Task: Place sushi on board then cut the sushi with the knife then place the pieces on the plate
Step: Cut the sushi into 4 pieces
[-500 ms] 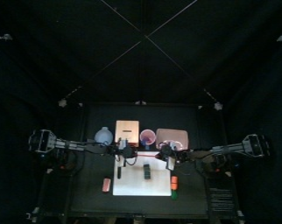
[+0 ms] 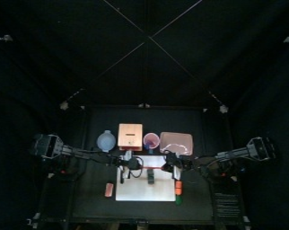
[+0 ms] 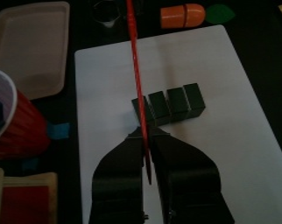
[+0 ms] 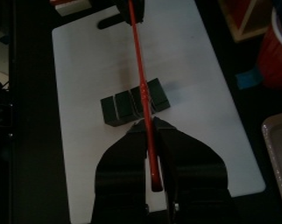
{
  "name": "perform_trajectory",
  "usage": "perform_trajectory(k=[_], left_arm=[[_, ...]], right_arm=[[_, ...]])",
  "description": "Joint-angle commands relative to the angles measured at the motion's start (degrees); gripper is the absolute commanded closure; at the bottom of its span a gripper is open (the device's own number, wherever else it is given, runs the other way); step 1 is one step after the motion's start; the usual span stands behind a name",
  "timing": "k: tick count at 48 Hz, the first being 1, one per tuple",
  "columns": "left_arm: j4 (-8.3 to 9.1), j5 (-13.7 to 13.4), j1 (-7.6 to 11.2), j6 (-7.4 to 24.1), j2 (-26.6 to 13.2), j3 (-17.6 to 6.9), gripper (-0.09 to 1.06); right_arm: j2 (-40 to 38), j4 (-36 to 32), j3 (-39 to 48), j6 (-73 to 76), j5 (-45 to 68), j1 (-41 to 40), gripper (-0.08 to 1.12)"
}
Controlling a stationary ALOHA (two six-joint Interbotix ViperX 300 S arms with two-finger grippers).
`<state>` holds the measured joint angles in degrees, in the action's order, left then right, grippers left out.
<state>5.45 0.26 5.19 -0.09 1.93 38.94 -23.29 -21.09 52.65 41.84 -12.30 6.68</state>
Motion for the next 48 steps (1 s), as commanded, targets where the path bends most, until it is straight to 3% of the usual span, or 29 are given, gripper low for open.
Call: perform_trajectory(k=[1, 7, 21, 31, 48], left_arm=[[-1.67, 0.09, 1.05, 0.18, -0.79, -1.05, 0.55], [-3.25, 0.18, 1.67, 0.26, -2.11, -1.67, 0.55], [-4.57, 0.18, 3.25, 0.26, -4.83, -3.60, 0.55], [-5.10, 0.18, 3.52, 0.18, -6.15, -4.39, 0.55], [-8.00, 0.18, 3.87, 0.18, -8.09, -5.19, 0.55]], right_arm=[[0.00, 0.53, -0.18, 0.26, -1.41, -0.26, 0.67], [1.85, 0.53, -0.53, 0.26, -2.64, -0.44, 0.67], [6.33, 0.62, -1.58, 0.26, -5.36, -0.35, 0.67], [7.65, 0.70, -1.67, 0.26, -7.03, -0.44, 0.67], [8.70, 0.62, -1.41, 0.18, -8.26, -0.53, 0.67]])
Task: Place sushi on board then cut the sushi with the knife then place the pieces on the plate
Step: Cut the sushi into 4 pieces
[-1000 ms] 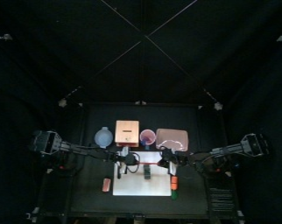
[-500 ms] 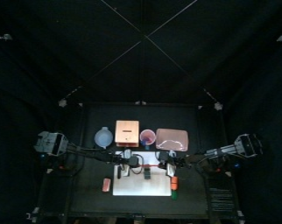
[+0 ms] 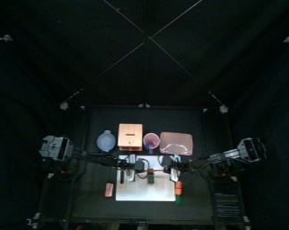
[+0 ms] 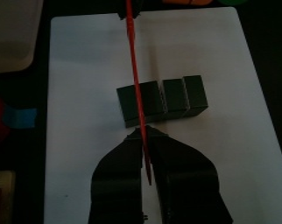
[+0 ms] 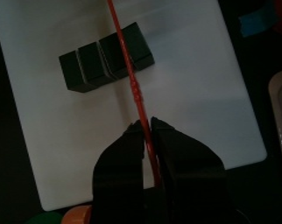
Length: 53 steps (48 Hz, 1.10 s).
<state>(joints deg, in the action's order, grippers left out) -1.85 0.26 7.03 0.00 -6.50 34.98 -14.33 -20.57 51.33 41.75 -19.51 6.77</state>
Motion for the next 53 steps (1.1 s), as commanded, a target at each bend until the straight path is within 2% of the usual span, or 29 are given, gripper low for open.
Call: perform_trajectory(k=[1, 22, 42, 53], left_arm=[[-0.88, 0.18, 2.02, 0.09, 0.35, -1.32, 0.55], [-2.29, 0.18, 2.81, 0.09, -0.09, -1.41, 0.55], [-2.29, 0.18, 2.81, 0.18, -1.58, -1.41, 0.55], [-2.11, 0.09, 2.37, 0.26, -3.69, -1.41, 0.55]], right_arm=[[-0.18, 0.09, -0.09, 0.26, -1.05, -0.62, 0.67], [1.23, 0.09, -0.09, 0.26, -1.05, -0.53, 0.67], [3.16, 0.00, -0.18, 0.18, -1.05, -0.62, 0.67], [4.92, 0.09, -0.18, 0.44, -1.05, -0.62, 0.67]])
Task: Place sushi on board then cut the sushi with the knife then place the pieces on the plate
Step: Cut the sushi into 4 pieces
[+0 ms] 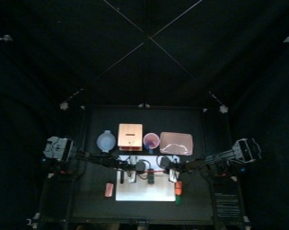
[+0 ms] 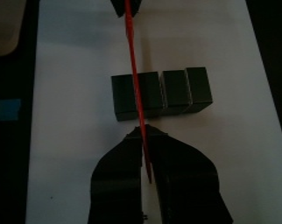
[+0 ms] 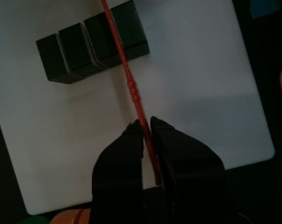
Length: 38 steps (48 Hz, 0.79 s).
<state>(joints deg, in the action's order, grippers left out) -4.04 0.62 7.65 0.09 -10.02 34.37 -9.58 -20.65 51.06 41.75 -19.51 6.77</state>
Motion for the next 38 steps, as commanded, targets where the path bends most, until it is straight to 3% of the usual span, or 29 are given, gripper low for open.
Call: perform_trajectory(k=[1, 9, 17, 38], left_arm=[[0.09, -0.26, 1.76, 0.18, -0.35, -0.79, 0.55], [0.18, -0.44, 1.67, 0.26, -1.41, -0.79, 0.55], [1.32, -0.88, 1.23, 0.35, -1.76, -0.62, 0.55], [7.47, -1.14, -3.25, 0.35, -1.05, -0.79, 0.55]], right_arm=[[0.44, 0.26, 0.00, 0.44, -1.05, -0.53, 0.67], [1.93, 0.18, -0.26, 0.53, -1.05, -0.62, 0.67], [2.90, 0.18, -0.44, 0.26, -1.41, -2.72, 0.67], [2.90, -2.29, -1.93, 0.09, -2.55, -7.12, 0.67]])
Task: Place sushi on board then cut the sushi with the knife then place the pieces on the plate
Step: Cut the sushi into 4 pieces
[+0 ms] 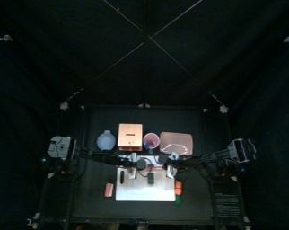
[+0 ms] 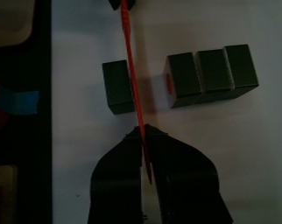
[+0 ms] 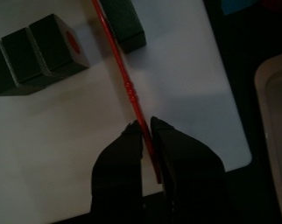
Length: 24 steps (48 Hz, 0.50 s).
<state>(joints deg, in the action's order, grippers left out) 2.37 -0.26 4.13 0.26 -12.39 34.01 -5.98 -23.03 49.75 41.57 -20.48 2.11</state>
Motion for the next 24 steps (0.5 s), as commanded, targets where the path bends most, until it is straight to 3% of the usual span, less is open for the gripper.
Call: perform_trajectory(k=[1, 17, 24], left_arm=[[1.23, -0.26, 0.09, 0.09, 1.41, -0.44, 0.55], [3.52, -6.94, 0.44, 0.18, 8.35, -0.88, 0.55], [4.31, -8.79, 3.08, 0.09, 9.40, -0.88, 0.55]], right_arm=[[-0.70, 0.09, -0.70, 0.26, -1.76, -2.46, 0.67], [-6.94, 0.62, -3.87, 0.35, -7.91, 0.62, 0.67], [-10.02, 2.37, -4.04, 0.35, -8.17, 3.52, 0.67]])
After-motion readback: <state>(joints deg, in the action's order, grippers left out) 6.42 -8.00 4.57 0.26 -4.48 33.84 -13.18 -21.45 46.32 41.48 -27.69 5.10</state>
